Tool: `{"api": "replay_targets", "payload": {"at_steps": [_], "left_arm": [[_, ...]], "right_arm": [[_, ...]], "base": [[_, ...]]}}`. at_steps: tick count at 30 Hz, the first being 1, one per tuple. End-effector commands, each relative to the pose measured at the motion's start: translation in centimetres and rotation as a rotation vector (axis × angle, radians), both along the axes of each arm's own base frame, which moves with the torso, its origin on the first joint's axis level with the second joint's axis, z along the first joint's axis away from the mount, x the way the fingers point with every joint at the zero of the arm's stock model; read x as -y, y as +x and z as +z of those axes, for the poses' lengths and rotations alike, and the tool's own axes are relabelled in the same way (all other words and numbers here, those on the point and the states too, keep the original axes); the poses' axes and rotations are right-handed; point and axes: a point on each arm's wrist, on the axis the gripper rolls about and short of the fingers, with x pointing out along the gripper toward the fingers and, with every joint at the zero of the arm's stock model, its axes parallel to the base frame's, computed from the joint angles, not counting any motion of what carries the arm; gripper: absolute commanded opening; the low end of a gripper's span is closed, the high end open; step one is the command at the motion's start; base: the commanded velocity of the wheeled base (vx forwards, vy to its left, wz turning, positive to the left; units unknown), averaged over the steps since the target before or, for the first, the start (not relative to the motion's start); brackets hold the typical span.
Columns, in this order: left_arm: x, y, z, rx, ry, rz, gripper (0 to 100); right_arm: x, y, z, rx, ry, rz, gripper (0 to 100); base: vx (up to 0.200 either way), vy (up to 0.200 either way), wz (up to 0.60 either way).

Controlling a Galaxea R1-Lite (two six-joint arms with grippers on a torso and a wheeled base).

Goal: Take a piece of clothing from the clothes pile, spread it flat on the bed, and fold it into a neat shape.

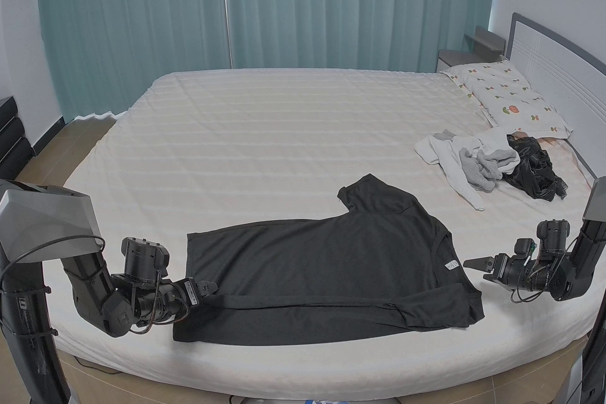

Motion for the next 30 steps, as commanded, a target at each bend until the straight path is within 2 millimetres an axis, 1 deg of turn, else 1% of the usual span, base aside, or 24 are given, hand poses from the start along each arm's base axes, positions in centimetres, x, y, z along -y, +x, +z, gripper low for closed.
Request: {"api": "replay_targets", "payload": {"at_steps": [1,5,10,14,20,23,26,30], "left_arm": [[-0.1,0.2,0.2,0.011,-0.006,0.011,100],[-0.2,0.9,0.5,0.026,-0.04,0.052,100],[-1.2,2.0,0.5,0.035,-0.071,0.112,100],[-1.7,2.2,0.5,0.037,-0.073,0.129,100],[-1.0,1.5,0.5,0.031,-0.061,0.096,100],[-1.0,1.6,0.4,0.028,-0.062,0.097,100],[-1.0,1.5,0.5,0.03,-0.061,0.096,100],[-1.1,1.6,0.4,0.026,-0.061,0.102,100]], "right_arm": [[-0.4,0.0,-0.4,-0.016,0.003,0.011,100],[-0.9,0.1,-1.0,-0.034,0.002,0.029,100],[-2.4,0.3,-1.9,-0.062,-0.006,0.065,100],[-3.5,0.5,-2.7,-0.092,-0.004,0.086,100],[-3.7,0.5,-2.8,-0.089,-0.01,0.086,100],[-3.7,0.5,-2.7,-0.088,-0.009,0.087,100],[-3.7,0.5,-2.7,-0.087,-0.01,0.088,100],[-3.7,0.5,-2.8,-0.088,-0.013,0.09,100]], "base": [[0.0,0.0,0.0],[0.0,0.0,0.0],[0.0,0.0,0.0],[0.0,0.0,0.0],[0.0,0.0,0.0],[0.0,0.0,0.0],[-0.2,0.0,0.0],[0.0,0.0,0.0]]}}
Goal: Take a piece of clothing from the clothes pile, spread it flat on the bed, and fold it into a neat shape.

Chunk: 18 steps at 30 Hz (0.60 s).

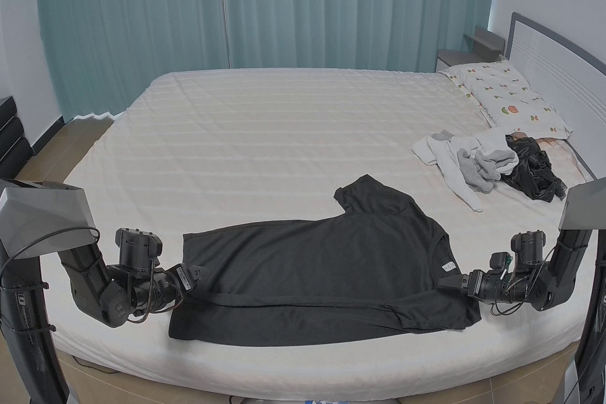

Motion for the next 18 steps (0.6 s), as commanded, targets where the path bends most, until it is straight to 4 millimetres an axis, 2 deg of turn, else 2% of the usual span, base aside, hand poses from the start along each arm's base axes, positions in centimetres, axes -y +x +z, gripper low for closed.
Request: {"api": "replay_targets", "payload": {"at_steps": [1,10,18], "left_arm": [[-0.1,0.1,-0.2,-0.007,0.0,0.004,100],[-0.4,0.4,-0.6,-0.016,0.002,0.016,100],[-0.4,0.4,-0.7,-0.018,0.002,0.016,100]], "right_arm": [[-0.1,0.0,-0.1,-0.003,-0.002,0.005,100],[-0.2,0.1,-0.6,0.033,-0.004,0.011,100],[-0.5,2.1,-1.5,0.104,-0.049,-0.027,100]], "base": [[0.0,0.0,0.0],[0.0,0.0,0.0],[0.0,0.0,0.0]]}}
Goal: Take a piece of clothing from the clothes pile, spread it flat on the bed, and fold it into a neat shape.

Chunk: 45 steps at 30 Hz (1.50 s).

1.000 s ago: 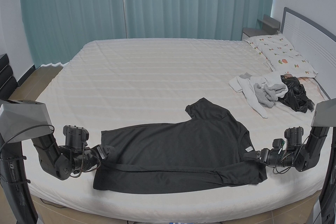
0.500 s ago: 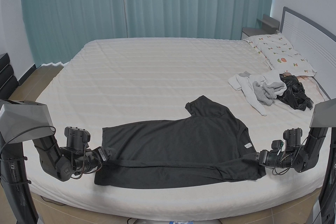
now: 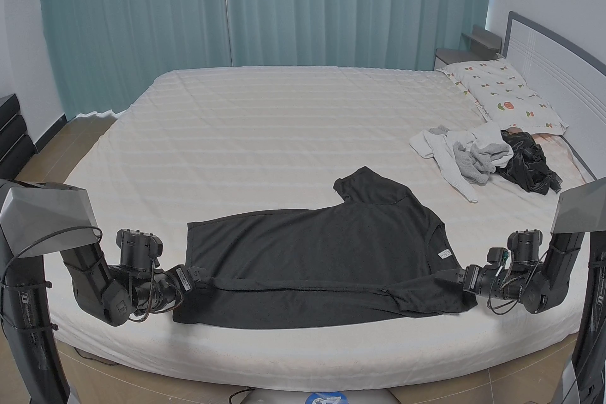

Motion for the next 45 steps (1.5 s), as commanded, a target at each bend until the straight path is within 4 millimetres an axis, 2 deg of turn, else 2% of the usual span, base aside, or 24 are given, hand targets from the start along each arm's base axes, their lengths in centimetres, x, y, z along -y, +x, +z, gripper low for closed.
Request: {"api": "replay_targets", "payload": {"at_steps": [1,9,10,24,39,40,45], "left_arm": [[0.0,0.0,-0.1,-0.002,0.0,0.001,100],[0.0,0.1,-0.2,-0.002,0.0,0.002,100],[0.0,0.1,-0.3,-0.007,0.001,0.002,100],[0.0,0.1,-0.7,-0.017,0.006,0.003,100],[0.0,0.3,-0.5,-0.004,0.009,0.005,100],[0.0,0.3,-0.5,-0.004,0.009,0.005,100],[-0.1,0.1,-0.2,0.014,0.007,-0.003,100]], "right_arm": [[-0.2,1.2,-1.0,0.016,-0.009,-0.004,100],[-0.7,1.3,-1.0,0.019,-0.002,0.016,100],[-0.7,1.2,-1.0,0.013,0.0,0.018,0],[0.1,2.2,0.1,0.066,0.091,-0.077,0],[0.1,2.1,-0.2,0.057,0.089,-0.081,0],[0.1,2.1,-0.2,0.057,0.089,-0.081,100],[0.2,2.0,0.0,0.058,0.089,-0.083,100]], "base": [[0.0,0.0,0.0],[0.0,0.0,0.0],[0.0,0.0,0.0],[0.0,0.0,0.0],[0.0,0.0,0.0],[0.0,0.0,0.0],[0.0,0.0,0.0]]}}
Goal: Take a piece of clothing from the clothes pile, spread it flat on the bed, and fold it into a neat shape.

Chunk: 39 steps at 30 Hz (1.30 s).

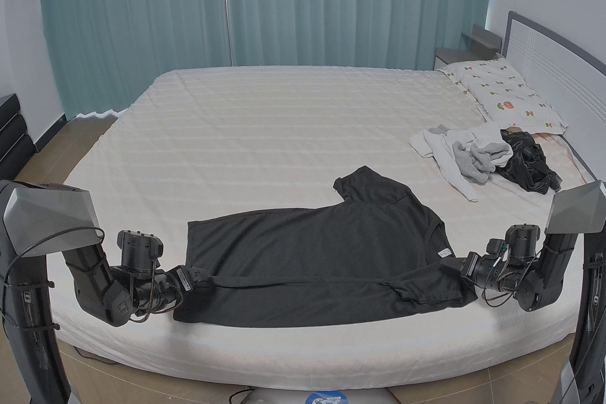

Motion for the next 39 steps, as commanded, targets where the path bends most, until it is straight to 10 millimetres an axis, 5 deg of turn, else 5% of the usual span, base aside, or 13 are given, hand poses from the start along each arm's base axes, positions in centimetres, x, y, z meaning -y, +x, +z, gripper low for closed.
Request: {"api": "replay_targets", "payload": {"at_steps": [1,23,29,38,39], "left_arm": [[0.0,0.0,0.2,0.019,-0.003,-0.003,100],[-0.4,0.5,0.8,0.068,-0.009,0.012,100],[-0.2,3.1,2.1,0.125,-0.031,0.045,100],[0.2,8.3,1.1,0.077,-0.018,0.05,100],[-0.1,9.5,-0.2,0.062,0.007,0.046,100]], "right_arm": [[0.0,-0.1,0.0,-0.002,-0.001,-0.002,100],[0.5,-0.4,0.6,-0.004,-0.005,-0.028,100],[0.9,-0.5,2.0,0.029,-0.008,-0.041,100],[0.7,-0.4,1.8,0.024,-0.006,-0.034,100],[0.6,-0.7,1.8,0.015,-0.01,-0.037,100]], "base": [[0.0,0.0,0.0],[0.055,0.0,0.0],[0.0,0.0,0.0],[0.0,0.0,0.0],[0.0,0.0,0.0]]}}
